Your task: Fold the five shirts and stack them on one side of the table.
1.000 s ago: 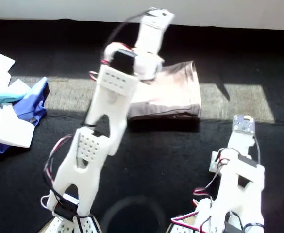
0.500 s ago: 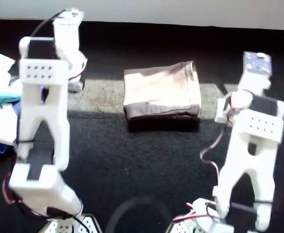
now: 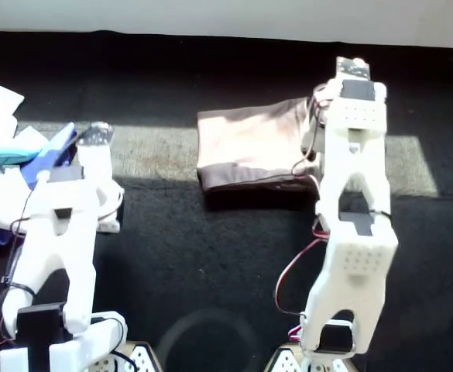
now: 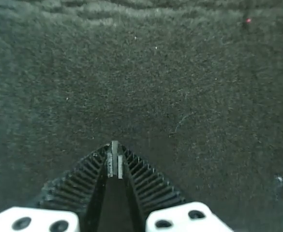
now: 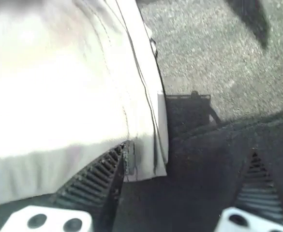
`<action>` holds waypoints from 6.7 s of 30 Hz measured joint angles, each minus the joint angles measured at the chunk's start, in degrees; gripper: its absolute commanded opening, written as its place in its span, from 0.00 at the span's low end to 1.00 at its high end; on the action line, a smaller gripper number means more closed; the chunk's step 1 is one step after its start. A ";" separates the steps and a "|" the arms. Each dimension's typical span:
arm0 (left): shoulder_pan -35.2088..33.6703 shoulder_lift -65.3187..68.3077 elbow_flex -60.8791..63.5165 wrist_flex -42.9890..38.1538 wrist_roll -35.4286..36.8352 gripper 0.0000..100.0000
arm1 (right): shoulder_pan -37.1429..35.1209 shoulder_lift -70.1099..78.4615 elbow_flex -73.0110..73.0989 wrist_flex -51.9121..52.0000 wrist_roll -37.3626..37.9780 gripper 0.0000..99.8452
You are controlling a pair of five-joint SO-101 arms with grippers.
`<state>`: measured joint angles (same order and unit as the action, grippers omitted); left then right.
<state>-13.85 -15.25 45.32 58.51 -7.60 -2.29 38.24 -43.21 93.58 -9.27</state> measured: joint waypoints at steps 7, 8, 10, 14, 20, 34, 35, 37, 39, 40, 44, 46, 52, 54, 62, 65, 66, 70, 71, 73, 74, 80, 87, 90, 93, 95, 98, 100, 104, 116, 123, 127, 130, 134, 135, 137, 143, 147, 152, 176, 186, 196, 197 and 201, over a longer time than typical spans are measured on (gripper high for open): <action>0.00 -0.62 11.78 -15.38 0.00 0.01 | -1.41 19.52 -21.54 -0.26 -0.18 0.35; 0.00 -0.97 12.31 -15.91 0.00 0.01 | -1.41 22.15 -23.65 -0.26 -0.18 0.35; 0.00 -0.97 12.48 -16.44 0.00 0.01 | -1.41 26.81 -27.25 -0.26 -0.18 0.35; 0.00 -1.05 13.19 -17.58 0.00 0.01 | -1.76 32.35 -33.32 -0.18 -0.18 0.33; -0.53 -1.14 13.45 -17.85 0.00 0.01 | -2.02 35.08 -36.04 -0.09 -0.18 0.04; -0.79 -1.14 13.45 -17.85 0.00 0.01 | 6.77 36.13 -44.04 1.32 15.56 0.01; -0.79 -1.14 13.45 -17.85 0.00 0.01 | 8.88 36.13 -44.66 1.32 17.41 0.01; -0.79 -1.14 13.45 -17.85 0.00 0.01 | 13.45 36.13 -45.01 0.26 21.19 0.01; -0.79 -1.14 13.45 -17.85 0.00 0.01 | 17.67 36.13 -45.01 -1.67 24.88 0.01; -0.79 -1.14 13.45 -17.85 0.00 0.01 | 19.60 36.13 -45.01 -2.99 26.64 0.01; -0.79 -1.14 13.45 -17.85 0.00 0.01 | 26.29 36.22 -45.01 -10.11 33.32 0.01; -0.79 -1.14 13.45 -17.85 0.00 0.01 | 29.10 36.22 -45.01 -15.21 37.01 0.01; -0.79 -1.14 13.45 -17.85 0.00 0.01 | 32.88 36.31 -45.01 -27.87 43.60 0.01; -0.79 -1.14 13.45 -17.85 0.00 0.01 | 32.88 36.48 -45.01 -29.54 44.57 0.01; -0.79 -1.14 13.45 -17.85 0.00 0.01 | 32.70 37.89 -44.92 -31.47 44.75 0.25; -0.79 -1.14 13.45 -17.85 0.00 0.01 | 32.97 37.89 -45.36 -31.47 44.75 0.30; -0.79 -1.14 13.45 -17.85 0.00 0.01 | 33.14 37.89 -46.07 -31.47 44.75 0.30; -0.79 -1.58 13.45 -17.85 0.00 0.01 | 34.02 37.80 -49.93 -28.40 42.20 0.30; -0.88 -1.58 13.36 -17.85 0.00 0.01 | 34.20 37.54 -50.29 -27.25 40.26 0.30; -1.05 -2.11 12.22 -16.79 0.00 0.01 | 34.29 36.40 -50.64 -24.44 35.96 0.30; -1.49 -2.73 10.81 -14.95 0.00 0.01 | 34.29 35.52 -50.64 -22.77 33.93 0.30; -6.51 -10.90 -4.31 4.22 0.00 0.11 | 34.29 27.25 -50.64 -8.09 27.78 0.30; -21.19 -14.51 -14.51 12.66 -0.09 0.30 | 32.79 18.55 -50.81 0.35 26.46 0.30; -29.10 -14.51 -15.21 12.66 -0.09 0.29 | 31.38 14.77 -50.90 5.54 26.46 0.30; -33.05 -14.51 -15.38 12.66 0.00 0.29 | 30.51 10.90 -50.90 6.77 26.46 0.30; -33.32 -14.51 -15.38 12.66 0.00 0.29 | 30.51 8.44 -50.90 6.86 26.46 0.30; -32.00 -14.33 -14.07 9.67 0.00 0.29 | 30.42 4.92 -50.90 6.95 26.46 0.30; -30.68 -12.40 -11.96 6.15 0.00 0.29 | 30.42 2.29 -50.90 6.95 26.46 0.30; -29.36 -5.54 -9.41 -0.35 0.00 0.29 | 30.42 -3.25 -50.99 6.95 26.46 0.30; -29.19 7.38 -9.14 -10.73 0.00 0.29 | 30.77 -8.09 -45.54 6.95 26.46 0.30; -29.10 8.53 -9.14 -10.99 0.00 0.29 | 30.95 -3.78 -23.91 -0.88 28.66 0.12; -29.10 8.53 -8.88 -10.99 0.00 0.28 | 32.09 6.33 -16.70 -16.09 28.92 0.04; -29.10 8.53 -8.79 -10.99 0.00 0.26 | 32.00 11.34 -16.26 -23.30 29.01 0.04; -29.01 8.53 -8.79 -10.46 0.00 0.26 | 31.91 14.59 -16.26 -28.48 29.01 0.05; -29.01 8.53 -8.79 -10.46 0.00 0.26 | 31.91 15.03 -16.26 -29.19 29.01 0.05; -28.92 8.53 -8.79 -10.46 0.00 0.26 | 31.91 15.74 -16.26 -30.15 29.01 0.05; -28.66 8.53 -8.79 -10.46 0.00 0.26 | 31.91 16.09 -15.91 -30.68 29.01 0.15; -28.48 8.53 -8.79 -10.46 0.00 0.26 | 31.91 16.09 -15.38 -30.68 29.10 0.16; -28.48 8.53 -8.79 -10.46 0.00 0.26 | 32.00 16.09 -15.38 -30.68 29.10 0.16; -28.48 8.53 -8.79 -10.46 0.00 0.26 | 38.24 21.63 -22.24 -31.03 32.62 0.01; -28.48 8.53 -8.79 -10.46 0.00 0.26 | 40.18 21.63 -22.86 -27.87 35.43 0.20; -26.29 8.53 -8.79 -10.46 0.00 0.26 | 40.26 21.63 -32.35 -26.46 37.01 0.19; -26.29 8.53 -8.79 -10.46 0.00 0.26 | 39.91 21.63 -33.85 -27.52 35.60 0.18; -26.37 8.53 -8.79 -10.46 0.00 0.26 | 36.31 21.63 -34.73 -34.11 30.07 0.09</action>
<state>-40.22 -6.73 36.53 48.04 -7.60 34.02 59.87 -77.93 59.47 20.79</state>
